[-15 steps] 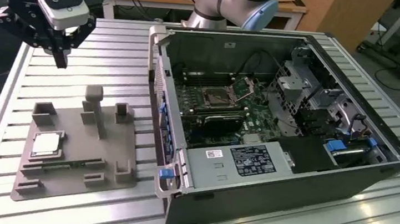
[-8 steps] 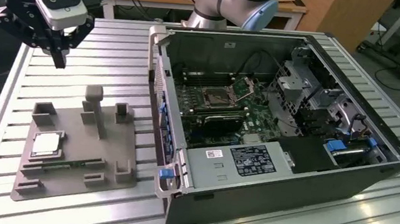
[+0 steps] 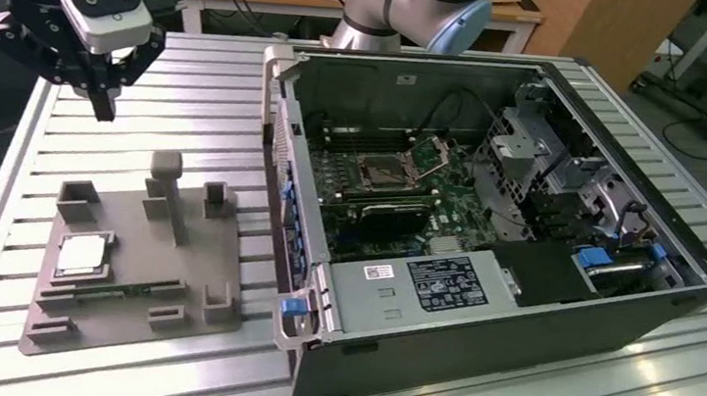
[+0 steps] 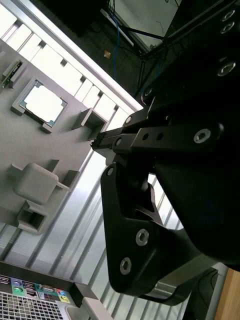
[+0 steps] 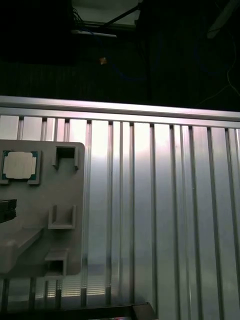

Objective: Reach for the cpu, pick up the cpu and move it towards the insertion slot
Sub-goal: 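Reach for the cpu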

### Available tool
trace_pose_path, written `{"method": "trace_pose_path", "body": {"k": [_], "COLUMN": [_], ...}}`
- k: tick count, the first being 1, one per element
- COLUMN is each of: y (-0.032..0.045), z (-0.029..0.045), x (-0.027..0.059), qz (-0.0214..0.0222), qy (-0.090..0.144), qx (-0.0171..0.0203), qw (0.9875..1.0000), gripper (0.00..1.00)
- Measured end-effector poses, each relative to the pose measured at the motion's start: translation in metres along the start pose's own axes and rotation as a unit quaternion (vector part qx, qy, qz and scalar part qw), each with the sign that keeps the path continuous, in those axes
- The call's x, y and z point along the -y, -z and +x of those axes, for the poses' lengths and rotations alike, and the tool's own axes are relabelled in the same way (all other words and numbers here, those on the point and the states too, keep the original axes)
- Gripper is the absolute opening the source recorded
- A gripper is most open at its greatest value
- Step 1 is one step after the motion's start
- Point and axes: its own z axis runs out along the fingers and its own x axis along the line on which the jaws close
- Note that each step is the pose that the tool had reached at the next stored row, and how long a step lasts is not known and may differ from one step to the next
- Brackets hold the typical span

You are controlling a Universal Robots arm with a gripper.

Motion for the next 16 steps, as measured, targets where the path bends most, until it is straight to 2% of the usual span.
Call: {"method": "trace_pose_path", "body": {"k": [16], "y": [-0.0004], "z": [0.0032], "x": [0.0000], "qz": [0.0000], "qy": [0.000], "qx": [0.0000], "qw": [1.0000], "gripper": [0.11]}}
